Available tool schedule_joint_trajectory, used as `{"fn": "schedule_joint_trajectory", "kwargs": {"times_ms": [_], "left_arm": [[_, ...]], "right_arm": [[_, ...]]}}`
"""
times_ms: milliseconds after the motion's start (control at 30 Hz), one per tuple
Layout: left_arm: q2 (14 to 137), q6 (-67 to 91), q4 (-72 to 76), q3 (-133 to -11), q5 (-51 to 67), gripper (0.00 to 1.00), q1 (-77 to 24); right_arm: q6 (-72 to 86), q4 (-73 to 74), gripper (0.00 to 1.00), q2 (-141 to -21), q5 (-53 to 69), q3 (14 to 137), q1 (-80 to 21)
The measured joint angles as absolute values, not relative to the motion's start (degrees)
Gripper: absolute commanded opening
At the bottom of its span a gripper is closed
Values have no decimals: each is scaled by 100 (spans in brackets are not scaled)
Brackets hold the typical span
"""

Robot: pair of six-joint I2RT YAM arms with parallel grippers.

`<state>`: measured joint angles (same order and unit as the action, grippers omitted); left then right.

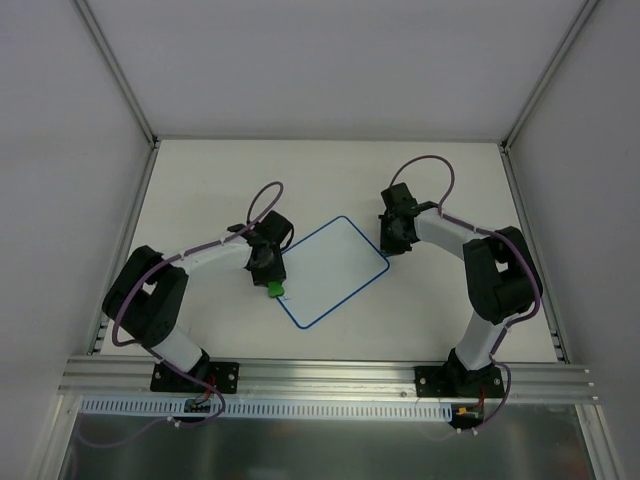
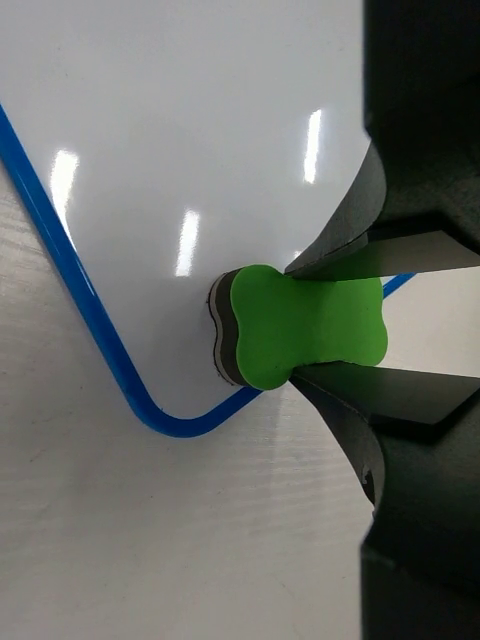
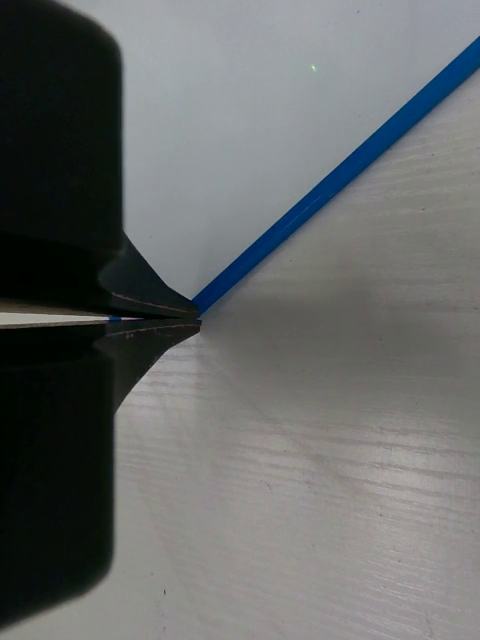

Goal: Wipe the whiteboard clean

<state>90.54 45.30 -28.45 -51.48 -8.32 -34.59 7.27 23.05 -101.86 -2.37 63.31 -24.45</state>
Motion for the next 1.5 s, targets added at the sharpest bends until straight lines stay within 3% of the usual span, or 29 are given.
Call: {"fn": "schedule_joint_trajectory", "kwargs": {"times_ms": [200, 633, 1067, 1500], "left_arm": [[9262, 4191, -2995, -5374, -825, 0, -3588], [9515, 4106, -2947, -5610, -510, 0, -5074], [9804, 3559, -2847, -5983, -456, 0, -5332], [8829, 2875, -2032, -4807, -805, 0, -5332]], "right_arm": [[727, 2305, 0, -10186, -233, 6331, -2427], [725, 2309, 0, -10186, -309, 6331, -2309], [659, 2362, 0, -10215, -322, 6390, -2290], [646, 2403, 0, -10241, -207, 6429, -2233]]}}
